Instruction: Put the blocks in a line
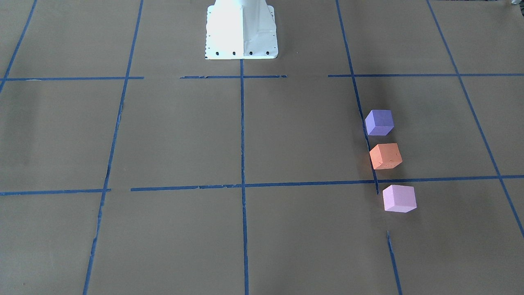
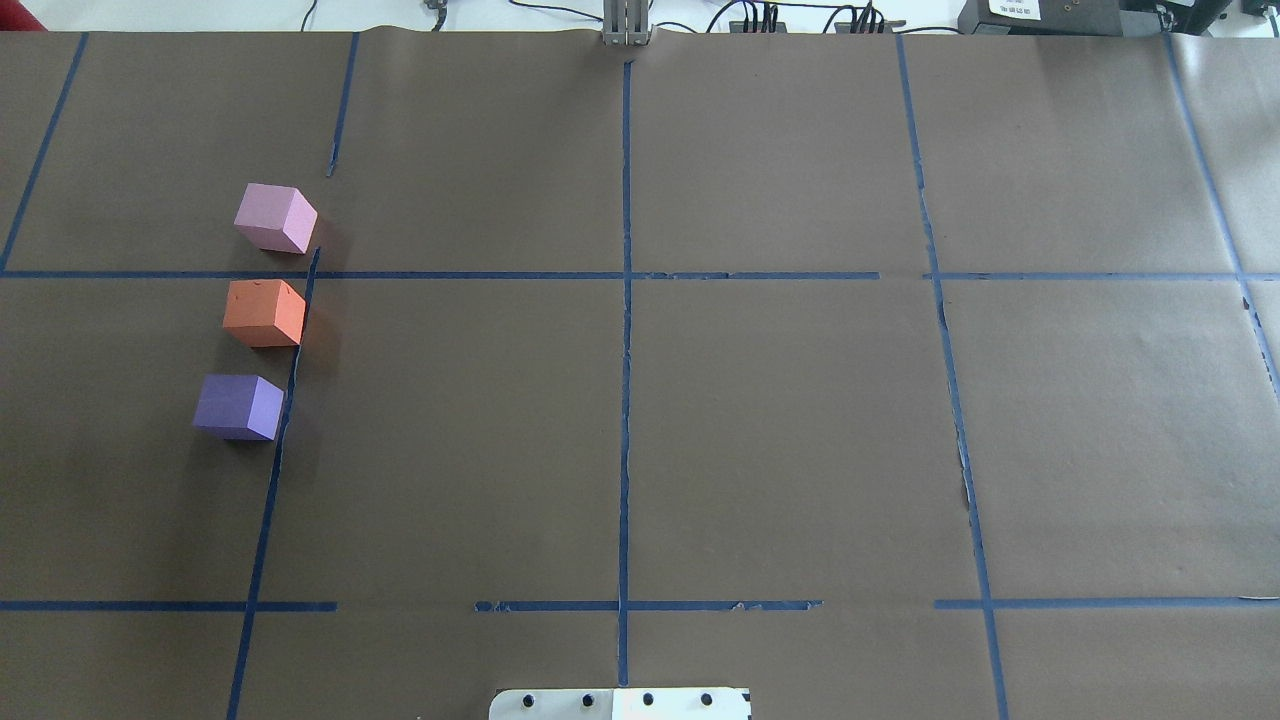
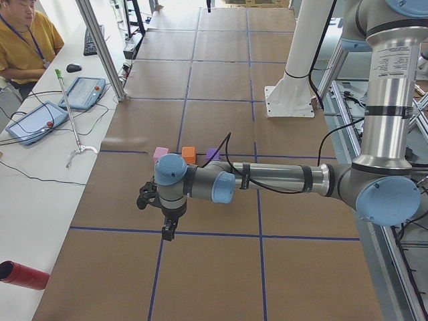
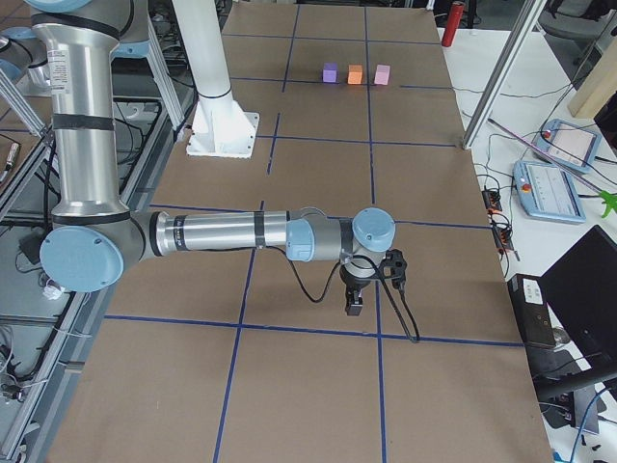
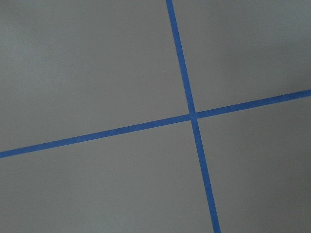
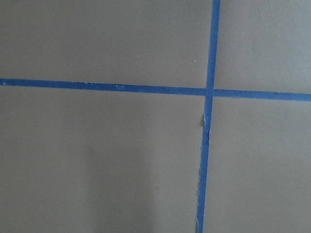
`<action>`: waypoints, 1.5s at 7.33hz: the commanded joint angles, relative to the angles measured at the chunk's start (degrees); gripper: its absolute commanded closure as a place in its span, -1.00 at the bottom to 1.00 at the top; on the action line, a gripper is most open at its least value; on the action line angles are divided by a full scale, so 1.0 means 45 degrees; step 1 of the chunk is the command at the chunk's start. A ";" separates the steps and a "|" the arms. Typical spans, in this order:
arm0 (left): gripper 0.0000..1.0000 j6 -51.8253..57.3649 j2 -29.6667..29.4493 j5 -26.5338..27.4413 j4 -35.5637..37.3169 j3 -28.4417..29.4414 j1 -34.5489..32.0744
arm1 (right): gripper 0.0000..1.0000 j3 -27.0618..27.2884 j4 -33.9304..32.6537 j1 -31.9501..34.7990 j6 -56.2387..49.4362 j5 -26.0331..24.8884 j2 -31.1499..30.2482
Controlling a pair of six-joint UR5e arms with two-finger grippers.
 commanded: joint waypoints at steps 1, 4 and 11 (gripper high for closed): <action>-1.00 0.0105 -0.0135 0.0104 -0.0033 0.0124 0.0036 | -1.00 -0.0004 0.0000 0.0000 0.0000 0.0000 0.0000; -1.00 0.0124 -0.0018 -0.0052 -0.0071 -0.0108 0.0017 | -1.00 -0.0004 0.0000 0.0000 0.0000 0.0000 0.0000; -1.00 0.0105 -0.0116 -0.0052 -0.0052 -0.0108 0.0017 | -1.00 0.0015 0.0000 0.0000 0.0000 0.0000 0.0000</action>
